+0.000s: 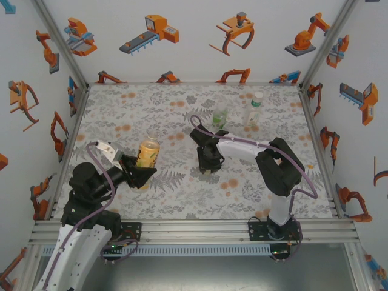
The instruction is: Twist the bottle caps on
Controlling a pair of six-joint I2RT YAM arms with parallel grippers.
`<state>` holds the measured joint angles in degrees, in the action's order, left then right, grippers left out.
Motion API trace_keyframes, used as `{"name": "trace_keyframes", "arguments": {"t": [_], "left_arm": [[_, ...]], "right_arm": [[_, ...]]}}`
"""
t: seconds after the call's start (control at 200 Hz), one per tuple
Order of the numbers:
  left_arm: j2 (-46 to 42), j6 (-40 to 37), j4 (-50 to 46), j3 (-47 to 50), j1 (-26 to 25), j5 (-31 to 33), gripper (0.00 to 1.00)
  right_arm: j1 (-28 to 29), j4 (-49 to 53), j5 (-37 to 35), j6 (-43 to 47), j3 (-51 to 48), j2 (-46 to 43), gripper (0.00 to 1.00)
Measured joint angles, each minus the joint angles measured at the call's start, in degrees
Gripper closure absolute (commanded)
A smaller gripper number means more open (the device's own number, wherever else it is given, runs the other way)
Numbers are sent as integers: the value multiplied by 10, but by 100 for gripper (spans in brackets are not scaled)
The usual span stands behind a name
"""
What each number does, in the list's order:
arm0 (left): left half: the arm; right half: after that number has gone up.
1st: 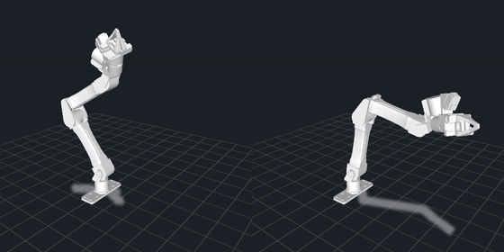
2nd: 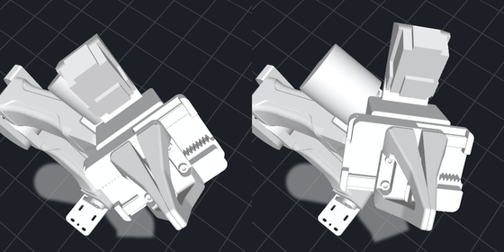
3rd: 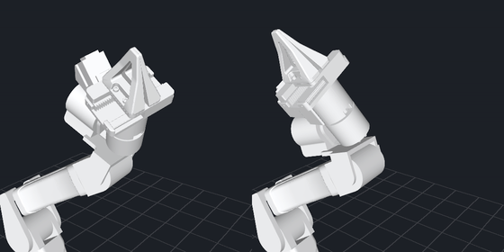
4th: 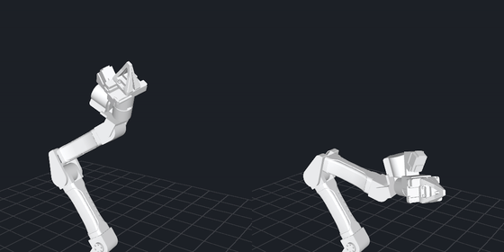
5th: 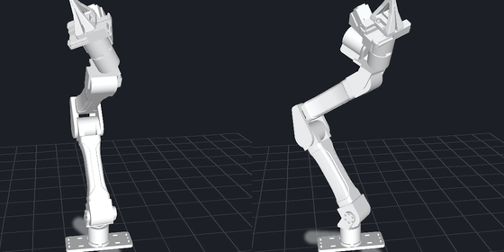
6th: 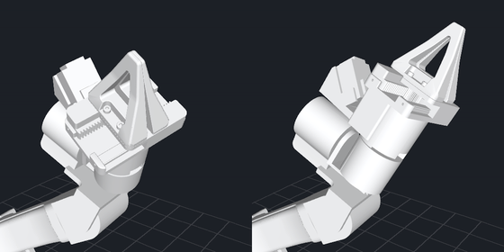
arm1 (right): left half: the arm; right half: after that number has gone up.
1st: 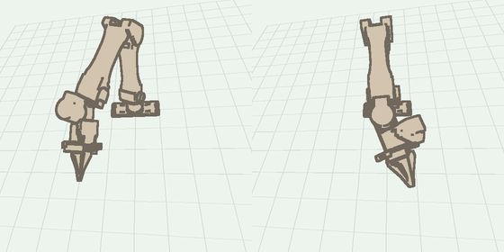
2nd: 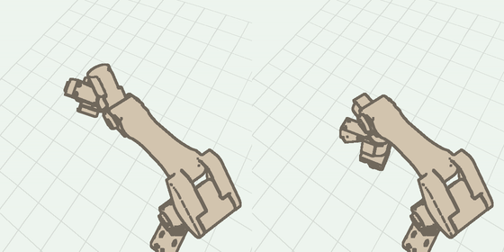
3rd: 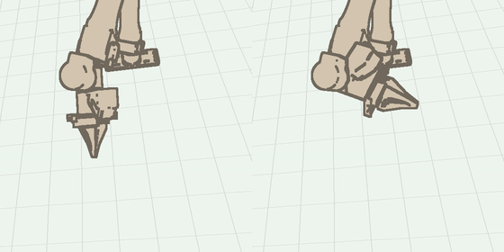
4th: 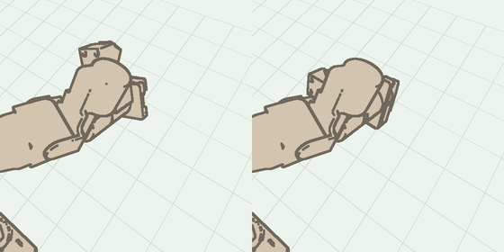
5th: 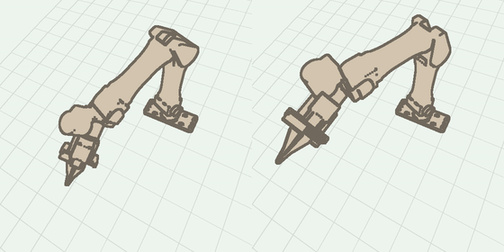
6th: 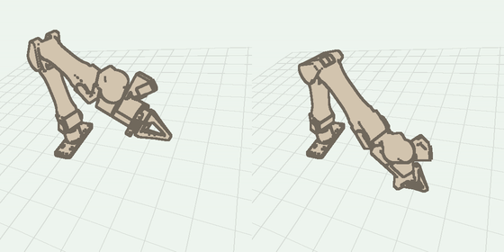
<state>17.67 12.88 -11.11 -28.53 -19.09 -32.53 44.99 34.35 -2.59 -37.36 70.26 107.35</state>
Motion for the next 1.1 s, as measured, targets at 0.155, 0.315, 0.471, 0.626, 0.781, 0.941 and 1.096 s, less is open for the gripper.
{"name": "trace_keyframes", "arguments": {"t": [0.155,0.315,0.471,0.626,0.781,0.941,1.096], "left_arm": [[-2,0,0,0,0,0,94],[-2,0,0,0,0,2,94],[-2,0,0,0,0,2,94],[-2,0,0,0,0,2,94],[-3,0,0,0,0,2,94],[-6,0,0,0,0,4,94],[-11,0,0,0,0,6,94]], "right_arm": [[1,2,-1,9,1,0,60],[2,5,-4,16,7,5,60],[2,6,-5,25,9,7,61],[2,7,-5,30,10,8,60],[2,6,-5,37,10,8,60],[2,6,-5,45,11,9,61],[2,6,-6,52,16,13,60]]}}
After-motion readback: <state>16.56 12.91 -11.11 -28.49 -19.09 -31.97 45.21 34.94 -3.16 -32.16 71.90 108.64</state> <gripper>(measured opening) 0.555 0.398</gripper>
